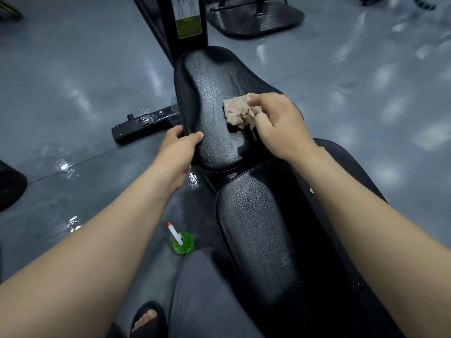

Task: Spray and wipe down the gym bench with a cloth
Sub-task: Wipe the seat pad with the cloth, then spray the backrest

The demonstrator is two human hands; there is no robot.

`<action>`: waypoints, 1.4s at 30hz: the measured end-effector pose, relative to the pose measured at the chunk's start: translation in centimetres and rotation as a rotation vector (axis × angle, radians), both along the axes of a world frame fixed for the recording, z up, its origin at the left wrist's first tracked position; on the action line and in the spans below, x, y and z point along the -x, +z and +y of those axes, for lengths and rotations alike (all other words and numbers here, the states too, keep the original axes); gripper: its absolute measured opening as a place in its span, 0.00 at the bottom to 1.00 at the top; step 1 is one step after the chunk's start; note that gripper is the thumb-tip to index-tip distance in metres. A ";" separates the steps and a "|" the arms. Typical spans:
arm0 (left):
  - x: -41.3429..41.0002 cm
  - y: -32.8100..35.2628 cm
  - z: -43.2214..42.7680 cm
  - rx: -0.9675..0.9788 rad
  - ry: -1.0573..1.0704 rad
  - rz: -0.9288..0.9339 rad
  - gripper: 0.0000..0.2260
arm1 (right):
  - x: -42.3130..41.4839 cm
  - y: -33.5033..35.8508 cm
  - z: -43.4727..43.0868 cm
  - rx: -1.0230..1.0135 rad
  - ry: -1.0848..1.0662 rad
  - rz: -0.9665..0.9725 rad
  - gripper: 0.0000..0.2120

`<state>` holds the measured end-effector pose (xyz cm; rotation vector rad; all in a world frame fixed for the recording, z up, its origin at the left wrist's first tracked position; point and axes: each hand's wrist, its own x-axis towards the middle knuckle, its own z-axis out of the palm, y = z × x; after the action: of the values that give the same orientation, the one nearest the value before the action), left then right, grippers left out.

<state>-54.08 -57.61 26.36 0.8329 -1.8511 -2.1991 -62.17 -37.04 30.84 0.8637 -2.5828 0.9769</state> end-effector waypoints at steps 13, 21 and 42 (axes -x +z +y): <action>-10.2 -6.4 -11.5 0.669 -0.058 -0.499 0.09 | -10.4 -3.9 -18.1 -0.829 0.504 -0.345 0.08; -12.6 -8.2 -15.2 0.789 -0.305 -0.682 0.10 | -12.0 -18.8 -24.3 -1.132 0.431 -0.733 0.09; -17.8 -8.0 -12.5 0.486 -0.302 -0.791 0.31 | -13.5 -13.6 -21.5 -0.405 -0.029 -0.968 0.13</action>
<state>-36.30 -70.08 18.35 1.5197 -2.8604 -1.4894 -48.70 -58.53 17.26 0.4687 -3.6917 1.0500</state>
